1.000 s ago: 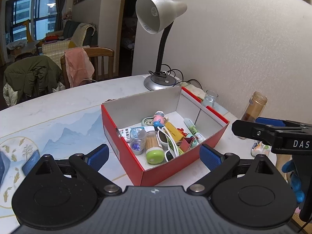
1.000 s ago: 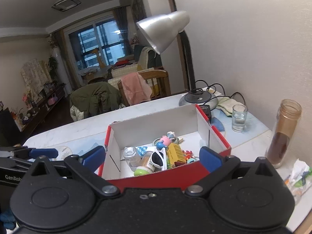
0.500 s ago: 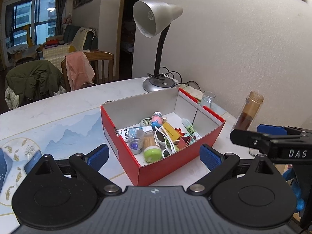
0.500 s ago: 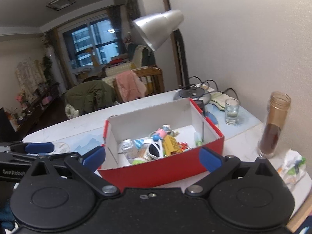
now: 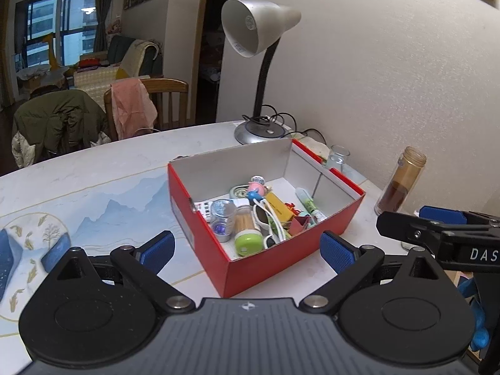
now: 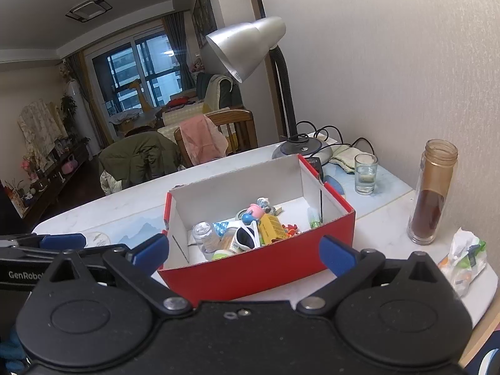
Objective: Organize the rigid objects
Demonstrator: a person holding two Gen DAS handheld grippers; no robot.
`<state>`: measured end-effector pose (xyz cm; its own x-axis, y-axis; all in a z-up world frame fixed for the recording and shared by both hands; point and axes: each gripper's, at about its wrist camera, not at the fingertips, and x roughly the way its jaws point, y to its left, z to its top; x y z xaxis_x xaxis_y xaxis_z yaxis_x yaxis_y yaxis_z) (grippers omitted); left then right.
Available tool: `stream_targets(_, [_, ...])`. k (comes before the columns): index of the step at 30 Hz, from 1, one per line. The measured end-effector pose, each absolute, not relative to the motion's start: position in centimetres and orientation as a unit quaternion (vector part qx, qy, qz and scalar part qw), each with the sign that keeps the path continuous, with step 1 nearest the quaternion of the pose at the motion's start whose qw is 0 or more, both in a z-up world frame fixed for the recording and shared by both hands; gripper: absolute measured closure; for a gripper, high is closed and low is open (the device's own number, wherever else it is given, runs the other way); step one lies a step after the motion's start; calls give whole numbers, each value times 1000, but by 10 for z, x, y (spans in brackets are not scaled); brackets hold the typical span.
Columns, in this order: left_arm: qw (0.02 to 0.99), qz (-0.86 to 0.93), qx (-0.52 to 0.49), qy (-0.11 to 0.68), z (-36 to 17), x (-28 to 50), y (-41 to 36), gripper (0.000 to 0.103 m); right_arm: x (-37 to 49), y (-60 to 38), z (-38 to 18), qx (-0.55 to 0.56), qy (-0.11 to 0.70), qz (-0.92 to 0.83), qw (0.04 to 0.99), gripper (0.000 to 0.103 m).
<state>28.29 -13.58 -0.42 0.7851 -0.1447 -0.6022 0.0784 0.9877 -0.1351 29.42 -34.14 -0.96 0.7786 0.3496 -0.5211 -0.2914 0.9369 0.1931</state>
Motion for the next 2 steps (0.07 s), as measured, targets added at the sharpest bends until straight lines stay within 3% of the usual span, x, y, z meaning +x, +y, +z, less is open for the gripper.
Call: stream_targets(2, [944,-59,-54,322,-4,281,-132,3,293,-338,-10,50,289,171,941,0])
